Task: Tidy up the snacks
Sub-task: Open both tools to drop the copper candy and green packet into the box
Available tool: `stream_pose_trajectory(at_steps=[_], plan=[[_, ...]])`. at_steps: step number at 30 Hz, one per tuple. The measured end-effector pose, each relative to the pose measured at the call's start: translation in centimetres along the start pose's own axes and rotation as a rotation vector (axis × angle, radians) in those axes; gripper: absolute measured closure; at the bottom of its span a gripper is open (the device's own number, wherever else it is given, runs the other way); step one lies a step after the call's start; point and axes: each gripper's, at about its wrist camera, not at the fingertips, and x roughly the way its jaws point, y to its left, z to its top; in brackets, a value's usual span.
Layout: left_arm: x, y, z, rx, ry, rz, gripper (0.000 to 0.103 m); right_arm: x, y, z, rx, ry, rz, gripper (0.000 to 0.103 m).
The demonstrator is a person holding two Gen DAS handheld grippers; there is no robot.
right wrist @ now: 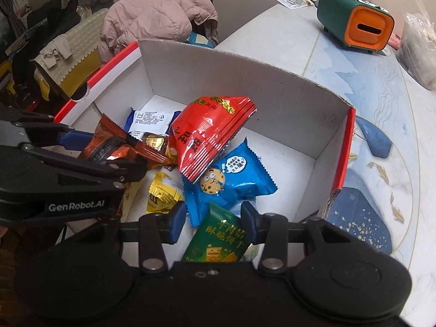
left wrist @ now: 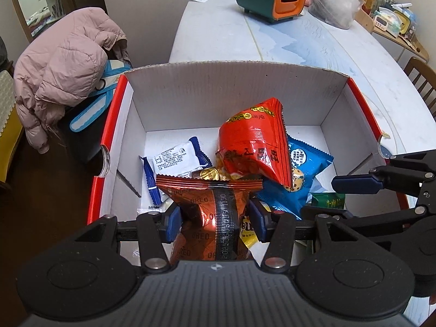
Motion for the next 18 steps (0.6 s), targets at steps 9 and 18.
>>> stream_pose_trajectory(at_steps=[9,18], plan=[[-1.2,0.3,-0.6,-0.026,-0.026,-0.022,0.045,-1.6,-0.7,-0.7,0.025,-0.026,0.027,0.054],[-4.5,-0.3,-1.3,-0.025,-0.103,-0.034,0.042,-4.2,-1.6,-1.4,0.058,-0.092,0.054,0.049]])
